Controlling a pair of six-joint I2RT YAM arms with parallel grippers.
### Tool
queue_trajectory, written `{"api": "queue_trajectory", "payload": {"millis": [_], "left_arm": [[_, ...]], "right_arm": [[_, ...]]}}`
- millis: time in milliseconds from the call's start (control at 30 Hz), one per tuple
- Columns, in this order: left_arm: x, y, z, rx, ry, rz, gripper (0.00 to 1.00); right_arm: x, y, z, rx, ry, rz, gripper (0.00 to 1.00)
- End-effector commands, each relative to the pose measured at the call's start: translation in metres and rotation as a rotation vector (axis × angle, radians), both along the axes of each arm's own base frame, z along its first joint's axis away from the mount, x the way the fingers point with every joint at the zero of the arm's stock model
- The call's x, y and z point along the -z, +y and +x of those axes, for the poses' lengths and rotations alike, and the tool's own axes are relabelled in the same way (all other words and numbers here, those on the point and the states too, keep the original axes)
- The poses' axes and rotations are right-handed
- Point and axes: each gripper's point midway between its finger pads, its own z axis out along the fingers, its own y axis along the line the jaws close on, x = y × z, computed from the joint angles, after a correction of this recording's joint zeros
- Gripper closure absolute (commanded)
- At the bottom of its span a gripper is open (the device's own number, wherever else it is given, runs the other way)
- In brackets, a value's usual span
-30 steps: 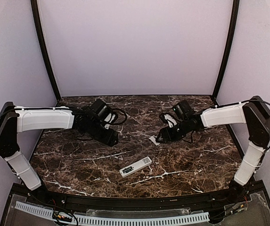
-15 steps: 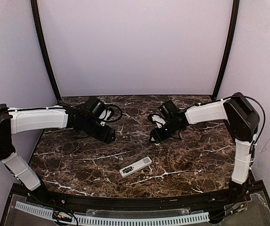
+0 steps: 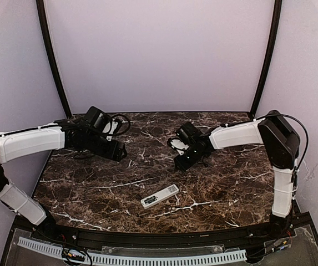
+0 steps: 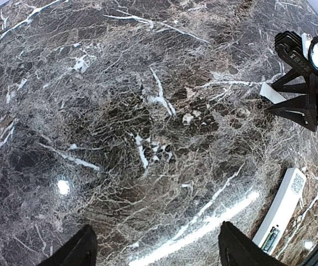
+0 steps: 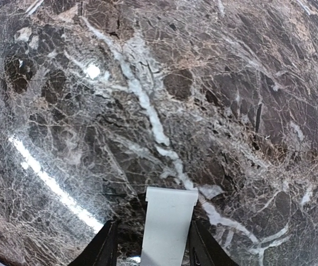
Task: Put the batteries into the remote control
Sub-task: Pick up the battery cover at the center of the board.
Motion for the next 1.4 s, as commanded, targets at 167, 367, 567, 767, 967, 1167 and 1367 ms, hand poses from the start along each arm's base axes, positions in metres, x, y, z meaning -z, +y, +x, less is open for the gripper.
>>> {"api": "queue_trajectory", "payload": {"millis": [167,367,567,767,967,1167,1367], "left_arm": [[0.001,0.008,-0.007,-0.008,0.018,-0.001,0.24],[0.007,0.003,-0.011,0.012,0.039,-0.034,0.24],[0.005,0.003,-0.012,0.005,0.039,-0.052,0.24],[0.008,0.007,-0.015,-0.005,0.044,-0.055,0.24],[0.023,0.008,-0.027,-0.002,0.122,-0.095,0.24],[0.029,-0.016,-0.075,0.18,0.119,-0.226,0.15],[0.035,-0.031,-0.113,0.307,0.041,-0.141,0.08]], "right_arm": [[0.064,-0.054,-0.052,-0.005,0.233,-0.286,0.68],[0.035,-0.041,-0.043,-0.017,0.176,-0.208,0.73],[-0.007,-0.024,-0.03,-0.068,0.084,-0.132,0.75],[-0.032,-0.009,-0.031,-0.146,0.027,-0.087,0.75],[-0.053,0.016,-0.046,-0.257,-0.014,-0.034,0.76],[-0.071,0.03,-0.061,-0.32,-0.032,0.019,0.76],[-0.092,0.032,-0.062,-0.324,-0.063,0.064,0.76]]}}
